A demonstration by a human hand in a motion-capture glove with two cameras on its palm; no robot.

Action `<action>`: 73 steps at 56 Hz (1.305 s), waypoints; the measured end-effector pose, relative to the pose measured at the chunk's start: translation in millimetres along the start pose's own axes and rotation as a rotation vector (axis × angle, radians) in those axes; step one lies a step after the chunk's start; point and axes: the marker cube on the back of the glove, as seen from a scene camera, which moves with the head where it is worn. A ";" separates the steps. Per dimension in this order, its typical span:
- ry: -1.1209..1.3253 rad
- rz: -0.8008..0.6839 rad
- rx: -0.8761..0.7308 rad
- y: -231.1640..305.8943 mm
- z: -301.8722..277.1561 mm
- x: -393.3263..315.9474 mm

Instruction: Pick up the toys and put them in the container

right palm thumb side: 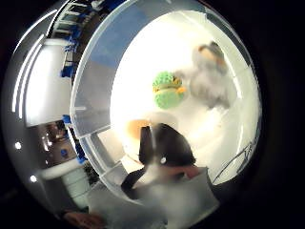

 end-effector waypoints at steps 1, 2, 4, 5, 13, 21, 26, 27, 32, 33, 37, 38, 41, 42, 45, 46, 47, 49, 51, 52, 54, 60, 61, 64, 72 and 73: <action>-0.001 -0.002 -0.001 1.5 -0.1 0.1; -0.003 -0.005 -0.001 3.1 -0.4 0.4; -0.009 -0.015 0.003 7.0 -1.7 0.9; -0.010 -0.022 0.007 9.3 -2.4 1.0; -0.081 -0.054 0.067 42.8 -17.4 1.5; -0.150 -0.091 0.142 120.1 -39.4 29.7; -0.126 -0.144 0.178 177.0 -43.4 61.4; -0.119 -0.151 0.186 188.2 -43.3 68.0; -0.075 -0.112 0.235 235.7 -38.0 96.3; -0.062 -0.089 0.246 243.1 -36.2 101.1; -0.047 -0.033 0.270 272.0 -28.8 113.3; -0.051 -0.026 0.275 278.3 -27.0 114.8; -0.056 -0.024 0.283 294.8 -20.0 114.8; -0.055 -0.032 0.283 300.6 -16.9 112.9; -0.056 -0.074 0.282 320.6 -5.0 103.3; -0.060 -0.096 0.280 328.3 -0.4 99.0; -0.066 -0.120 0.278 336.3 4.5 94.5; -0.075 -0.165 0.277 352.6 15.1 85.6; -0.074 -0.198 0.276 369.6 27.7 77.6; -0.073 -0.211 0.275 379.1 35.1 73.3; -0.073 -0.233 0.275 399.4 51.4 63.5; -0.126 -0.236 0.287 448.8 95.9 40.1; -0.140 -0.232 0.290 455.4 102.3 37.0; -0.179 -0.222 0.296 474.8 123.3 26.8; -0.207 -0.219 0.275 506.1 162.3 8.1; -0.198 -0.220 0.270 508.6 165.2 6.1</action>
